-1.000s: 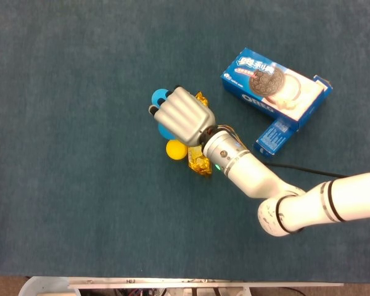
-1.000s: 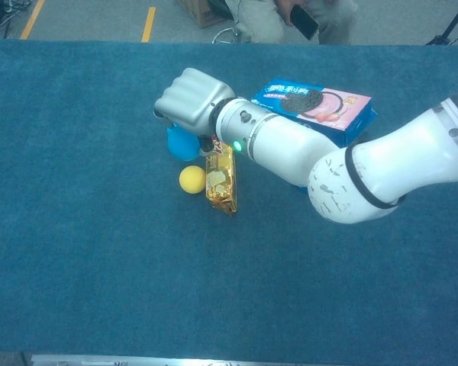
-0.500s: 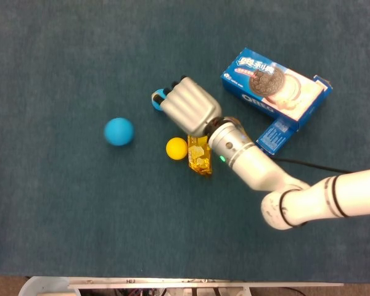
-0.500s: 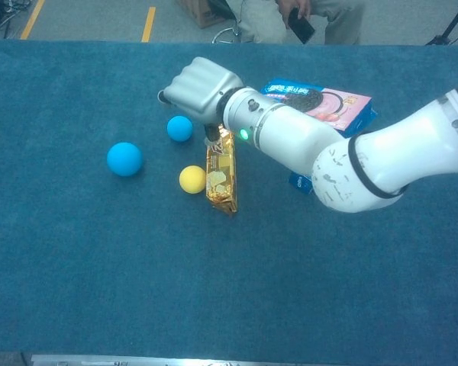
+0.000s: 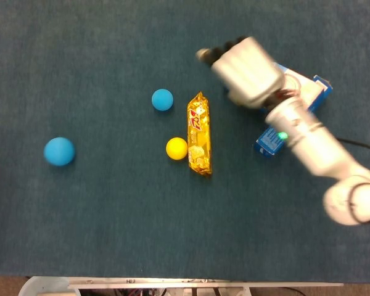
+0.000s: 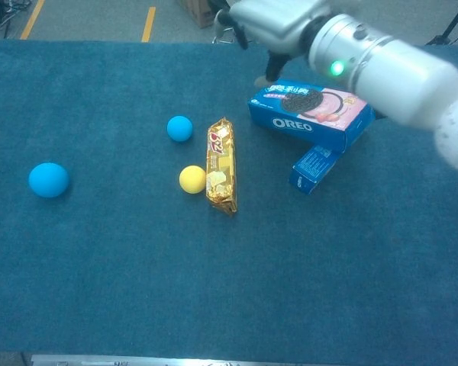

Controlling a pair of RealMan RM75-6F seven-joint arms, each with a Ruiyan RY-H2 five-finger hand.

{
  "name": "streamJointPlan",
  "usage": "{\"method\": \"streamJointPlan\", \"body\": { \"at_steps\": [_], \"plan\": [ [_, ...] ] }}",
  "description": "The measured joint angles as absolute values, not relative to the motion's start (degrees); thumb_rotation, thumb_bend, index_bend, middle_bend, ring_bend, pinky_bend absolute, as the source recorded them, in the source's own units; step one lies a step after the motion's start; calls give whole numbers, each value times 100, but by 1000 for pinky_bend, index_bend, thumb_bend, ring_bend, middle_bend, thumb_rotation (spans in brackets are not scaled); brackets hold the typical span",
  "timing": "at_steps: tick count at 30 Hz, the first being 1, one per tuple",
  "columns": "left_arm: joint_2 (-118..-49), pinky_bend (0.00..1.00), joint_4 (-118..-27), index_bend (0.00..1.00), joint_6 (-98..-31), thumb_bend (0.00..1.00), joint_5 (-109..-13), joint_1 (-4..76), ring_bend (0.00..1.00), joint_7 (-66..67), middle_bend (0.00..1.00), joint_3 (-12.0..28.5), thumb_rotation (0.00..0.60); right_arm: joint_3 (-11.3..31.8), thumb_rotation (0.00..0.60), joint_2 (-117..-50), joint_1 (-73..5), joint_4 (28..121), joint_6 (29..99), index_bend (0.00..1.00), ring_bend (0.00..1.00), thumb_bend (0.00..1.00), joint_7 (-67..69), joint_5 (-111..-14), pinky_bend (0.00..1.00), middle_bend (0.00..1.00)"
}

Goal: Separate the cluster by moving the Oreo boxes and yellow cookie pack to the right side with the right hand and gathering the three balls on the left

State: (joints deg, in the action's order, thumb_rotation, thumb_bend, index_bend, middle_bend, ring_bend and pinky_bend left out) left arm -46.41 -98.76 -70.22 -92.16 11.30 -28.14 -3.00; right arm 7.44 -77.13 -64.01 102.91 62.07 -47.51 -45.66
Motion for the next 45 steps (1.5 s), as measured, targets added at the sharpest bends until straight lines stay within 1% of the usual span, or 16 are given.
{"method": "streamJointPlan", "body": {
  "at_steps": [3, 5, 8, 11, 16, 21, 24, 27, 29, 30, 36, 40, 45],
  "plan": [
    [-4930, 291, -9508, 183, -6744, 333, -9211, 1346, 143, -3064, 190, -252, 600, 752, 600, -7223, -6149, 10586, 6365, 239, 420, 139, -4490, -4747, 476, 428],
    [-5113, 352, -9298, 183, -6532, 333, -9224, 1486, 171, -3108, 190, -251, 600, 756, 600, -6891, -5964, 10781, 6455, 239, 420, 139, -4287, -4869, 476, 428],
    [-5315, 501, -9142, 185, -6371, 332, -9232, 1593, 235, -2992, 206, -276, 600, 753, 600, -6456, -5683, 11023, 6561, 239, 420, 138, -3965, -5086, 476, 429],
    [-5498, 539, -9003, 185, -6291, 332, -9183, 1617, 252, -2798, 216, -313, 600, 741, 600, -6081, -5404, 11193, 6634, 239, 420, 138, -3627, -5334, 476, 429],
    [-5832, 594, -8644, 183, -6323, 332, -9018, 1543, 262, -2392, 215, -346, 600, 745, 600, -5742, -5130, 11273, 6633, 239, 420, 139, -3262, -5542, 477, 429],
    [-6087, 597, -8431, 169, -6574, 332, -8770, 1340, 262, -2281, 211, -335, 600, 766, 600, -5606, -4960, 11246, 6505, 239, 420, 138, -3061, -5639, 476, 429],
    [-6177, 587, -8399, 127, -6768, 332, -8626, 1209, 262, -2341, 195, -293, 600, 790, 600, -5589, -4914, 11231, 6451, 239, 420, 138, -3021, -5678, 476, 428],
    [-6246, 538, -8332, 97, -6921, 332, -8577, 1114, 257, -2565, 178, -266, 600, 826, 600, -5595, -4892, 11217, 6412, 239, 420, 138, -3019, -5713, 477, 428],
    [-6276, 469, -8262, 95, -6987, 332, -8588, 1067, 248, -2790, 174, -267, 600, 852, 600, -5610, -4887, 11210, 6390, 239, 420, 138, -3035, -5730, 476, 428],
    [-6280, 452, -8232, 95, -7004, 332, -8606, 1053, 246, -2891, 173, -276, 600, 860, 600, -5617, -4886, 11207, 6381, 239, 420, 139, -3048, -5736, 476, 429],
    [-6191, 422, -8120, 95, -7062, 332, -8882, 1047, 239, -3201, 169, -391, 600, 914, 600, -5654, -4856, 11198, 6328, 239, 420, 138, -3108, -5742, 476, 429],
    [-6117, 417, -8155, 95, -7092, 332, -8996, 1087, 236, -3163, 168, -428, 600, 920, 600, -5628, -4814, 11197, 6310, 239, 420, 138, -3127, -5748, 476, 428],
    [-6009, 370, -8186, 95, -7087, 333, -9131, 1149, 223, -2994, 164, -477, 600, 923, 600, -5560, -4732, 11197, 6295, 239, 420, 139, -3097, -5793, 476, 428]
  ]
}}
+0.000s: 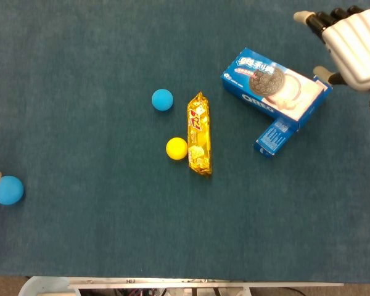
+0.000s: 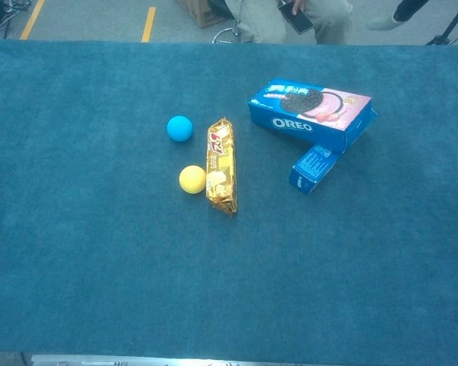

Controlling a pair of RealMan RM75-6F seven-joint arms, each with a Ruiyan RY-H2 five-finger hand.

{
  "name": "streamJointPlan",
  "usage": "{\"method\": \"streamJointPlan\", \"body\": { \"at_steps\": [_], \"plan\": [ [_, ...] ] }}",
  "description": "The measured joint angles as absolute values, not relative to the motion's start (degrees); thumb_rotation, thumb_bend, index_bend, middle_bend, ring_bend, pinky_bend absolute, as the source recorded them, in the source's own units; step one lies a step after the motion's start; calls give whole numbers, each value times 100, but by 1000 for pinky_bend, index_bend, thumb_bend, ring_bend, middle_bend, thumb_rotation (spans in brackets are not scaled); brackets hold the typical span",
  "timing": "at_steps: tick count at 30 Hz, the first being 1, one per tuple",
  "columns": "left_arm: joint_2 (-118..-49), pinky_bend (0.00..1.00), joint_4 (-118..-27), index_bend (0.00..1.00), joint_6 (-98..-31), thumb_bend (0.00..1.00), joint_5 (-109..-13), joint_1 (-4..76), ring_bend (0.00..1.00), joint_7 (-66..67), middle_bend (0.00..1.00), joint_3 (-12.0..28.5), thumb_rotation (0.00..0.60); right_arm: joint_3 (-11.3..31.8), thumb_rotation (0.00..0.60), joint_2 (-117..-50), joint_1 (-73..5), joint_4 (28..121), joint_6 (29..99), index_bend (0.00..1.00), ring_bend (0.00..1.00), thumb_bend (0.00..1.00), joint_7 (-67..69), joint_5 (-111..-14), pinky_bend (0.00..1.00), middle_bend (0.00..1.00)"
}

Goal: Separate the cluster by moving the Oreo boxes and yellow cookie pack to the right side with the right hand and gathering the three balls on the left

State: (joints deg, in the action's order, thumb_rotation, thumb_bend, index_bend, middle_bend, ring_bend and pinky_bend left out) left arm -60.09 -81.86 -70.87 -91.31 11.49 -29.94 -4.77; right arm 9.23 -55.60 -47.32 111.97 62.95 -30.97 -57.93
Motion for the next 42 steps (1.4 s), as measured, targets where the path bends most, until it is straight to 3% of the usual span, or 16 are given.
{"method": "streamJointPlan", "body": {
  "at_steps": [12, 24, 29, 42],
  "plan": [
    [-5356, 198, -8592, 67, -6690, 331, -9409, 1434, 86, -2145, 73, -693, 600, 913, 600, -5432, -4516, 11248, 6285, 239, 420, 138, -2970, -6027, 476, 429],
    [-5081, 189, -9068, 48, -6186, 330, -9374, 1604, 84, -984, 31, -857, 600, 844, 600, -5283, -4252, 11341, 6325, 239, 420, 139, -2897, -6311, 476, 429],
    [-5081, 183, -9129, 1, -6079, 229, -9289, 1585, 77, -600, 0, -924, 600, 858, 600, -5278, -4204, 11327, 6296, 239, 420, 139, -2890, -6328, 476, 429],
    [-5478, 182, -9037, 36, -5887, 173, -9025, 1456, 86, -178, 55, -1017, 600, 892, 600, -5307, -4137, 11317, 6234, 239, 420, 139, -2926, -6339, 476, 429]
  ]
}}
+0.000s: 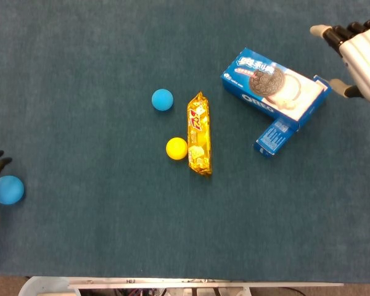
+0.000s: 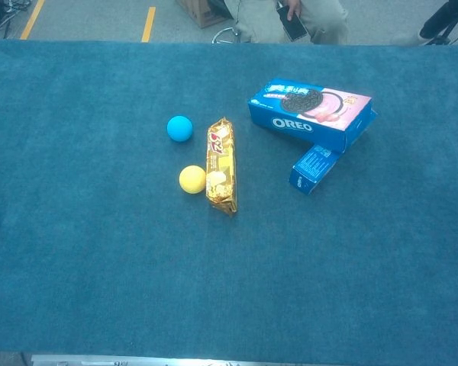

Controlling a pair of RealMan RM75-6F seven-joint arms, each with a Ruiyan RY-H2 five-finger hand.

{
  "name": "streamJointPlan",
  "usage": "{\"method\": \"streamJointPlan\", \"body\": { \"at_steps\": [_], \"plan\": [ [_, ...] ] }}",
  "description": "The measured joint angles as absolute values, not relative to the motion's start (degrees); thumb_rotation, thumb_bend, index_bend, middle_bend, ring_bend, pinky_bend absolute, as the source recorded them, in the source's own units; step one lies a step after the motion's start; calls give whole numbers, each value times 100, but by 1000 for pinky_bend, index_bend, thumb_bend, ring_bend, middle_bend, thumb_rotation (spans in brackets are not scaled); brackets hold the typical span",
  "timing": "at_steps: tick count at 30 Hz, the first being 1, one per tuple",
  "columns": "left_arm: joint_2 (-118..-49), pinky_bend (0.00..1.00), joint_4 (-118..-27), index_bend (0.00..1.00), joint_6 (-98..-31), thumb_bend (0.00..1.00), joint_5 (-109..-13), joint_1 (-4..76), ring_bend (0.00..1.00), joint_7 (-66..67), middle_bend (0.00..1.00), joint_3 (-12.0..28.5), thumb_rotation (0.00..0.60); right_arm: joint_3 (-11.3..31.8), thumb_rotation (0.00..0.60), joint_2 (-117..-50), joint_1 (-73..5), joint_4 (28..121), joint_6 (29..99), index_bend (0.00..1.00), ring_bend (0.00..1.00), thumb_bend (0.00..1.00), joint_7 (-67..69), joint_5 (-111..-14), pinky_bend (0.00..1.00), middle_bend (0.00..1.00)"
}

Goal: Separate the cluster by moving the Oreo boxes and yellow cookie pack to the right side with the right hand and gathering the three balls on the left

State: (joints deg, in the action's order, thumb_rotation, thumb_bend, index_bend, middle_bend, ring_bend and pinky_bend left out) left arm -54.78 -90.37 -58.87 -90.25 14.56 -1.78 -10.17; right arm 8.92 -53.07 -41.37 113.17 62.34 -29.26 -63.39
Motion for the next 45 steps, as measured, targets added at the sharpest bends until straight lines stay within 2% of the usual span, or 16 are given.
{"method": "streamJointPlan", "body": {
  "at_steps": [3, 13, 19, 28, 45],
  "plan": [
    [-5631, 182, -8920, 83, -5937, 173, -9025, 1441, 102, -148, 97, -989, 600, 908, 600, -5297, -4120, 11329, 6229, 239, 420, 139, -2919, -6332, 476, 430],
    [-6065, 188, -8548, 134, -5859, 173, -8923, 1484, 130, -163, 138, -909, 600, 933, 600, -5225, -4030, 11329, 6228, 239, 420, 138, -2855, -6306, 476, 433],
    [-6240, 188, -8312, 205, -5903, 173, -8900, 1475, 202, -300, 187, -884, 600, 942, 600, -5197, -3985, 11313, 6201, 239, 420, 139, -2796, -6298, 476, 437],
    [-6476, 192, -7972, 238, -5962, 173, -8901, 1447, 245, -513, 215, -885, 600, 987, 600, -5157, -3953, 11309, 6160, 239, 420, 138, -2733, -6251, 476, 439],
    [-6845, 344, -7570, 360, -6088, 173, -8945, 1440, 464, -753, 357, -861, 600, 1058, 600, -5083, -3904, 11329, 6155, 239, 420, 139, -2697, -6108, 476, 447]
  ]
}}
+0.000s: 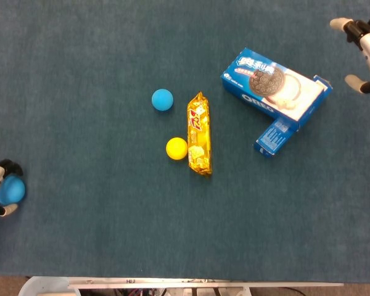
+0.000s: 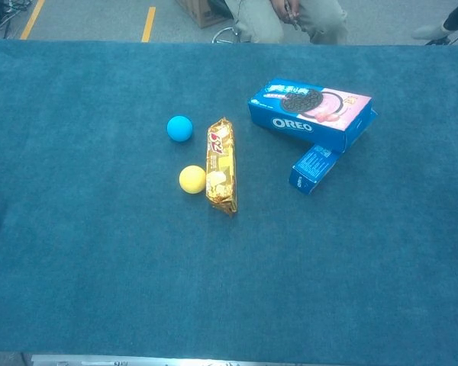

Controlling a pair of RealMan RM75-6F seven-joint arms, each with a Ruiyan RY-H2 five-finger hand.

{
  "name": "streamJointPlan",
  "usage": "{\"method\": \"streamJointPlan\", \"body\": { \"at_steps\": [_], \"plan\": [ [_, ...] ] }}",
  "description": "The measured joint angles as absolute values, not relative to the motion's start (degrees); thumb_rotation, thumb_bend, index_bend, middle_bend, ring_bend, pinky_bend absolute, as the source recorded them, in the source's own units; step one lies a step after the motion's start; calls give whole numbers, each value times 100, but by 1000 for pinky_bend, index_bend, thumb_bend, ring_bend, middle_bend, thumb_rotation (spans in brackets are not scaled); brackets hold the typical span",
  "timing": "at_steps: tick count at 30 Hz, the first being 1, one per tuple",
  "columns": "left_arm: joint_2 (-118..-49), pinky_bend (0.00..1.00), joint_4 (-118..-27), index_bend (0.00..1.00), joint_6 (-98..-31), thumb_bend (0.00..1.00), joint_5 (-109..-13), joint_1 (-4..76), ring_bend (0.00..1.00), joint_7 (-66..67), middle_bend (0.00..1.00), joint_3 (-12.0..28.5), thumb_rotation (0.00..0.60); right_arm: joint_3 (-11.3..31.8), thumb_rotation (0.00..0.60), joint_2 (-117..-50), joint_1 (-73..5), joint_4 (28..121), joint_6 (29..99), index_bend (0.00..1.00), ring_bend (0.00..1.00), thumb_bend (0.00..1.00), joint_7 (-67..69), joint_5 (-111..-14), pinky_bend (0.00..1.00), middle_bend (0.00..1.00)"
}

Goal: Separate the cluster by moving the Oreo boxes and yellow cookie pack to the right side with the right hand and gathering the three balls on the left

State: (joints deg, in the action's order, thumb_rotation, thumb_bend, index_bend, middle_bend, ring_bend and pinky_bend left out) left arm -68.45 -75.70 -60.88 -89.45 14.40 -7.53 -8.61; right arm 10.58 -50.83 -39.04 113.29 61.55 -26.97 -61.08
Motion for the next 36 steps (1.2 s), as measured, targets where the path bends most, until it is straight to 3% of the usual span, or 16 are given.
{"method": "streamJointPlan", "body": {
  "at_steps": [5, 18, 27, 36],
  "plan": [
    [-6887, 399, -7514, 409, -6228, 173, -9044, 1460, 540, -846, 410, -840, 600, 1073, 600, -5071, -3882, 11323, 6162, 239, 420, 139, -2647, -6105, 477, 448],
    [-6652, 410, -8059, 419, -6129, 173, -9172, 1863, 539, -754, 422, -677, 600, 1085, 600, -5017, -3793, 11303, 6173, 239, 420, 139, -2482, -6221, 476, 449],
    [-6574, 409, -8521, 413, -5560, 173, -8989, 2574, 524, -679, 419, -220, 600, 999, 600, -4818, -3555, 11433, 6307, 239, 420, 139, -2268, -6618, 476, 449],
    [-6962, 407, -8403, 403, -4872, 173, -8485, 3120, 515, -543, 418, 86, 600, 835, 600, -4549, -3159, 11530, 6545, 239, 420, 139, -1900, -7194, 476, 449]
  ]
}}
